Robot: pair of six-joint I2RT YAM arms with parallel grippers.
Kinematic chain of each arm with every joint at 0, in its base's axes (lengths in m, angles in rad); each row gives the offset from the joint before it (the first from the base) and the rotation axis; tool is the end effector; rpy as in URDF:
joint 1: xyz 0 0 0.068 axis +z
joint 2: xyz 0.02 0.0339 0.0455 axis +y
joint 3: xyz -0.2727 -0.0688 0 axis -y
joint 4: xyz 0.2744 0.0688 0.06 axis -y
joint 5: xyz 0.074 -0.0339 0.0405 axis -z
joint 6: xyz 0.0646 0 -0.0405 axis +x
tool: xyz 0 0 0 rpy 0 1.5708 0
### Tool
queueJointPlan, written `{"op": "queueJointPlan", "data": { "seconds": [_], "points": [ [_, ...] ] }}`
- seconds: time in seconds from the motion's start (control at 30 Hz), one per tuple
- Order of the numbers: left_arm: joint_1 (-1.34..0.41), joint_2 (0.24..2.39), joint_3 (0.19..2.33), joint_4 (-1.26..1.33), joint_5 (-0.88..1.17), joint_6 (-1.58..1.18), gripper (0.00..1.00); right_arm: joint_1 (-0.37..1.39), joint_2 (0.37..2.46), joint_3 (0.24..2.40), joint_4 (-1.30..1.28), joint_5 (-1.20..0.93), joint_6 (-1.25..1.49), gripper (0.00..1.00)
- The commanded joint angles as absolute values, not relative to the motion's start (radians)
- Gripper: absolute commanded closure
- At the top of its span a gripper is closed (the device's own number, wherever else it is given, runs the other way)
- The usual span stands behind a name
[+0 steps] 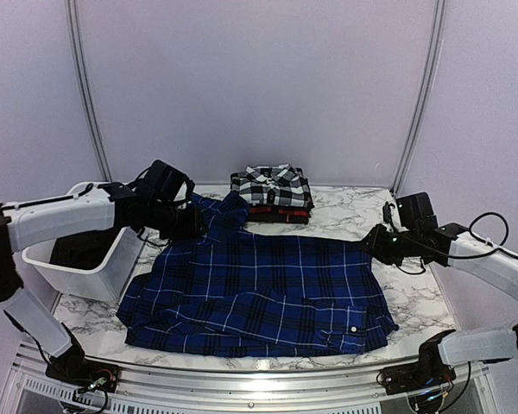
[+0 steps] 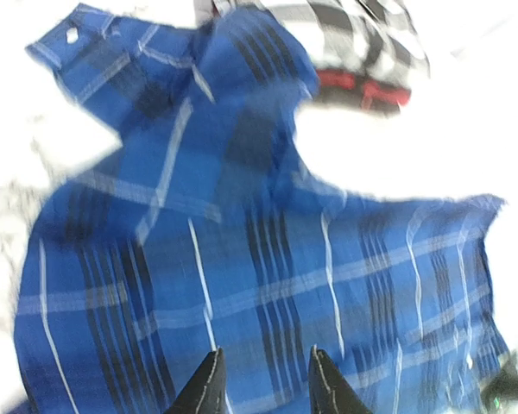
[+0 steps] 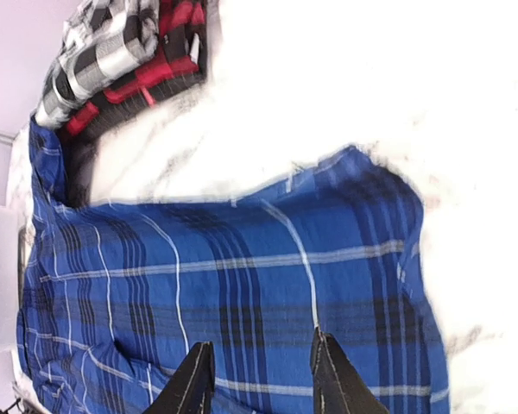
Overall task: Fold and stack the long sleeve shirts
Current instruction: Pick up the 1/3-folded shirt from the center of the board.
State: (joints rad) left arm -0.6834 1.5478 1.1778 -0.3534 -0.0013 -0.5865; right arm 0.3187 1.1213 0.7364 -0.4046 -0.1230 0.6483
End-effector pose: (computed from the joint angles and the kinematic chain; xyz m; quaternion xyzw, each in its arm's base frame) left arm 0.3065 -0.2494 0.2511 0.0439 0.9105 -0.2434 0.3314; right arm 0.2593 0.0939 0.2136 0.1283 0.9143 0.2270 0.3101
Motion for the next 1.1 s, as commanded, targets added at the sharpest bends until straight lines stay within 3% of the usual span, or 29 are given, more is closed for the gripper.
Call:
{"op": "queueJointPlan", "data": {
  "seconds": [0.0,0.33,0.73,0.9,1.07],
  "points": [
    [-0.596,1.739,1.367,-0.378,-0.009,-0.471,0.64,0.275,1.146,0.79,-0.284,-0.176,0.58,0.65],
    [-0.493,2.116,1.747,-0.347,0.071,-0.421,0.61,0.269,1.126,0.834,-0.303,-0.145,0.533,0.61],
    [-0.482,2.287,1.891,-0.337,0.169,-0.373,0.62,0.193,1.218,0.841,-0.265,-0.19,0.492,0.58],
    [-0.482,2.292,1.902,-0.324,0.167,-0.368,0.85,0.191,1.245,0.825,-0.246,-0.181,0.486,0.57],
    [-0.481,2.241,1.882,-0.322,0.133,-0.336,0.96,0.191,1.274,0.817,-0.225,-0.159,0.47,0.57]
  ]
}}
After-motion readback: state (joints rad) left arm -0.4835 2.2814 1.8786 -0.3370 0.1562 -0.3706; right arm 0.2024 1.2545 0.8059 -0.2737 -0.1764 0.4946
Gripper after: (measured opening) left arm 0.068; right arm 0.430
